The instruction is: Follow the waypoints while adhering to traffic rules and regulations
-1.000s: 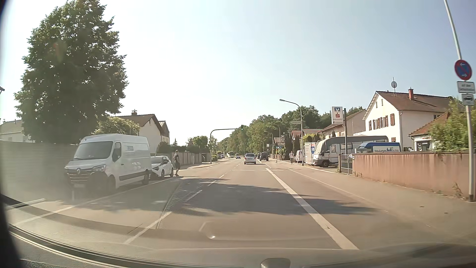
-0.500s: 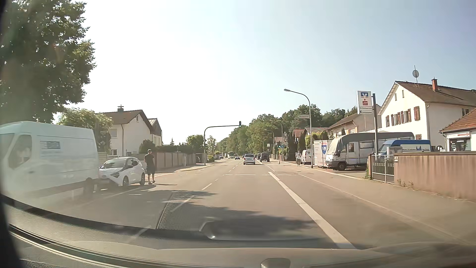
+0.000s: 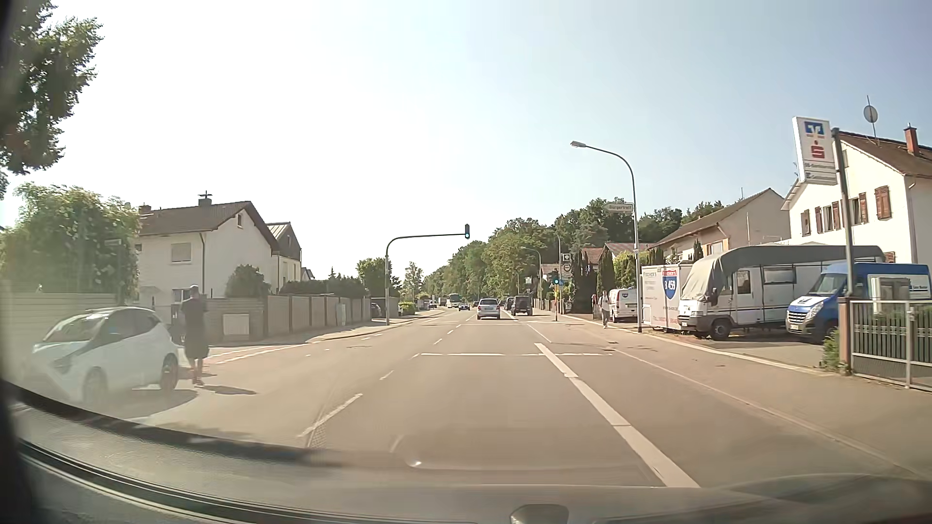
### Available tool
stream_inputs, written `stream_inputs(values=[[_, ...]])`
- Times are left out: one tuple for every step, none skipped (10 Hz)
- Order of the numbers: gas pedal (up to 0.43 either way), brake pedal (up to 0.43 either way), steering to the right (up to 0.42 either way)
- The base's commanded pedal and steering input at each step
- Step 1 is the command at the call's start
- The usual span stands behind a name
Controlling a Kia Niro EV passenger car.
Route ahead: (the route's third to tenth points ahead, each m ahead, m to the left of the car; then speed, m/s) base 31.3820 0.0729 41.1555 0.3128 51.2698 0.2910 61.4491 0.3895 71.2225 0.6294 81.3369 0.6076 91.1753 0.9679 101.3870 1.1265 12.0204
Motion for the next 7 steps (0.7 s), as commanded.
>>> stream_inputs(values=[[0.067, 0.03, -0.004], [0.067, 0.03, -0.004], [0.067, 0.03, -0.004], [0.067, 0.03, -0.004], [0.067, 0.03, -0.004], [0.067, 0.03, -0.003], [0.067, 0.03, -0.001]])
